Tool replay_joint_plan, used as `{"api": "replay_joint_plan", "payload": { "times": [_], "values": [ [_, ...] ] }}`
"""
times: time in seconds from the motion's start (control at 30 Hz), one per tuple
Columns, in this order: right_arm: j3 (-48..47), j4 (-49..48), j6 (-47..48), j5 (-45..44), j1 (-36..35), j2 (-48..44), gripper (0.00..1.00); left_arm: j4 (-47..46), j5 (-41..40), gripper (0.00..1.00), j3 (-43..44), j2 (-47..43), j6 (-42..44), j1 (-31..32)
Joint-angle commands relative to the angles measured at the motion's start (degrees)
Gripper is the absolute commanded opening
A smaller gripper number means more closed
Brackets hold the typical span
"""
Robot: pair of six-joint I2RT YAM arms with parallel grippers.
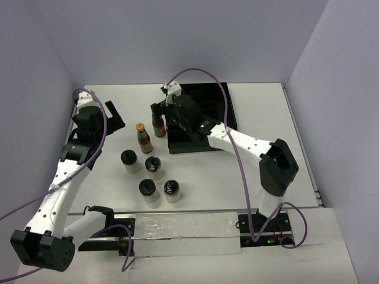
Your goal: Organize the condiment bottles
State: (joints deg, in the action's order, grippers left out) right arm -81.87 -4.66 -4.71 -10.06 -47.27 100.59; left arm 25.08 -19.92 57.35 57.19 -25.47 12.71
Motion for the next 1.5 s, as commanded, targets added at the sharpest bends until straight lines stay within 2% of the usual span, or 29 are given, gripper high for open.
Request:
{"api": "replay_joint_plan", "payload": {
  "times": [0.0, 0.4, 0.63, 0.97, 1.37, 1.47],
  "values": [
    [-5.4, -9.0, 2.3, -1.6, -0.3, 4.1, 0.98, -0.6, -2.6, 0.99, 1.7, -1.8, 0.4, 0.3],
    [-16.6, -9.9, 0.6, -6.9, -0.3, 17.1, 0.98, -1.1, -6.5, 0.99, 0.9, -5.3, 1.1, 0.2],
    [-14.0, -12.0, -1.3, -8.5, -0.4, 18.6, 0.95, -0.5, -6.8, 0.99, 0.4, -6.1, 1.5, 0.2],
    [-12.2, -12.7, -0.9, -9.3, -1.1, 20.3, 0.81, -1.3, -6.2, 0.99, -0.8, -6.7, 1.5, 0.2],
    [-11.4, -13.0, -1.1, -9.7, -1.5, 22.0, 0.76, -1.3, -6.3, 0.99, -1.4, -6.9, 1.6, 0.2],
    [-11.2, -13.3, -1.1, -10.3, -1.7, 22.2, 0.71, -1.2, -6.4, 0.99, -1.5, -6.6, 1.6, 0.3]
  ]
}}
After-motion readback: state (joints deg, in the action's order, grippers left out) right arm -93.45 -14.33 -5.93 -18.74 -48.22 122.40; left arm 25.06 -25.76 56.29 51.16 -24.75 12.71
